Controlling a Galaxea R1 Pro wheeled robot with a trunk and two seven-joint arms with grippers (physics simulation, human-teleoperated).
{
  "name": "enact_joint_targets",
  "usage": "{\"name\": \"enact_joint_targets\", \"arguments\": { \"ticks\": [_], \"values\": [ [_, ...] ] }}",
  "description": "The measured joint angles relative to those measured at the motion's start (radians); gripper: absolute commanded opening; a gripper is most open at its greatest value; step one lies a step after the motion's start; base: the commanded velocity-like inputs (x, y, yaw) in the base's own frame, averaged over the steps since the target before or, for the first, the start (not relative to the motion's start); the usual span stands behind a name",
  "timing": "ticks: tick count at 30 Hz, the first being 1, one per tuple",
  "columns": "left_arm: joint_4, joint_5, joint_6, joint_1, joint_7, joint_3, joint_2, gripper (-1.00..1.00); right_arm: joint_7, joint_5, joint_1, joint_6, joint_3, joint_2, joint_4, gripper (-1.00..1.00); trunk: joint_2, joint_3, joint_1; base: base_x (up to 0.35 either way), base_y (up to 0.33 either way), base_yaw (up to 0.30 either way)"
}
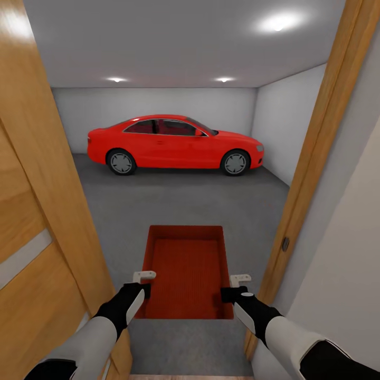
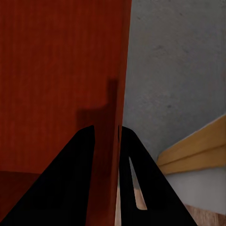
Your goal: Move the two storage containers from the living room to the garage. In the garage, place one container on the floor and stack the other container on top of it (either order is fine).
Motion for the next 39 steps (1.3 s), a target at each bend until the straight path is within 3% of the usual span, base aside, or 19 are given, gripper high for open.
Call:
{"name": "enact_joint_targets", "arguments": {
  "ticks": [39],
  "values": [
    [0.001,0.002,0.0,0.0,0.001,-0.001,0.0,-1.0,0.0,-0.001,0.0,0.0,0.001,0.0,0.001,-1.0,0.0,0.0,0.0,0.307,0.0,0.0]
  ]
}}
